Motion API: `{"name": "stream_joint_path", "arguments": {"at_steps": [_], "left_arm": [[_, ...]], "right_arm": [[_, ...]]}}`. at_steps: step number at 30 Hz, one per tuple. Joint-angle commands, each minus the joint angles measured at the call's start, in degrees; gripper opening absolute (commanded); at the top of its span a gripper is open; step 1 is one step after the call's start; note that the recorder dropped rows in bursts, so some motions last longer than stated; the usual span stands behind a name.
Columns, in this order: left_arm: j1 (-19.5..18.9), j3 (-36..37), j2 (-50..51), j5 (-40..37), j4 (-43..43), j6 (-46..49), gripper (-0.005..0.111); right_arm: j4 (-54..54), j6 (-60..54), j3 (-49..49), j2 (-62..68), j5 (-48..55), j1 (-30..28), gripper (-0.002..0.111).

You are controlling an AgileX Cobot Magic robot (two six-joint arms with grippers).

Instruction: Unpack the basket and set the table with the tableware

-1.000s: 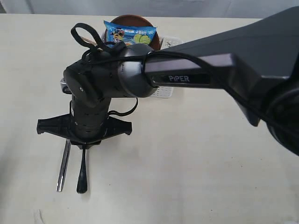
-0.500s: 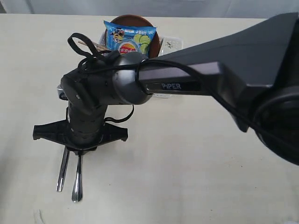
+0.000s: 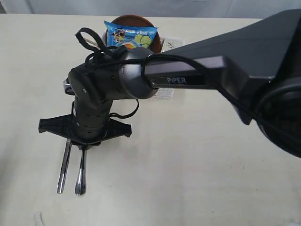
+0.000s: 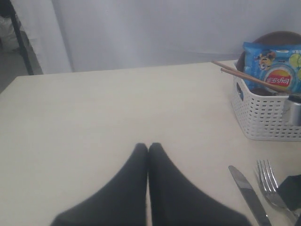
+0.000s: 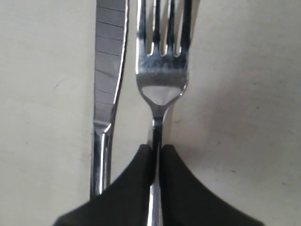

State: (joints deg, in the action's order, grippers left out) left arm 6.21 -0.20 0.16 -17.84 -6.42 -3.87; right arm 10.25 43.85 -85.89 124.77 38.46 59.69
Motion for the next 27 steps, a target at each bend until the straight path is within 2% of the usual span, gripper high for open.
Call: {"name": "stream_joint_path", "arguments": {"at_steps": [1, 8, 10, 13, 15, 27], "left_arm": [[0.4, 0.2, -0.2, 0.4, 0.6, 0.0, 0.000], [0.4, 0.2, -0.2, 0.4, 0.6, 0.0, 0.000], [0.4, 0.2, -0.2, 0.4, 0.6, 0.0, 0.000], [0.4, 0.2, -0.2, 0.4, 0.6, 0.0, 0.000], [0.4, 0.2, -0.2, 0.4, 0.6, 0.0, 0.000], [0.4, 0.2, -0.2, 0.4, 0.6, 0.0, 0.000]], "right_arm": [[0.2, 0.2, 0.0, 0.2, -0.7, -0.4, 0.000], [0.2, 0.2, 0.0, 0.2, -0.9, -0.4, 0.001], [0.4, 0.2, 0.0, 0.2, -0.7, -0.4, 0.012], [0.4, 0.2, 0.0, 0.2, -0.4, -0.4, 0.033], [0.4, 0.2, 0.0, 0.2, -0.2, -0.4, 0.040], [0.0, -4.2, -1.8, -4.8, 6.8, -2.4, 0.040]]}}
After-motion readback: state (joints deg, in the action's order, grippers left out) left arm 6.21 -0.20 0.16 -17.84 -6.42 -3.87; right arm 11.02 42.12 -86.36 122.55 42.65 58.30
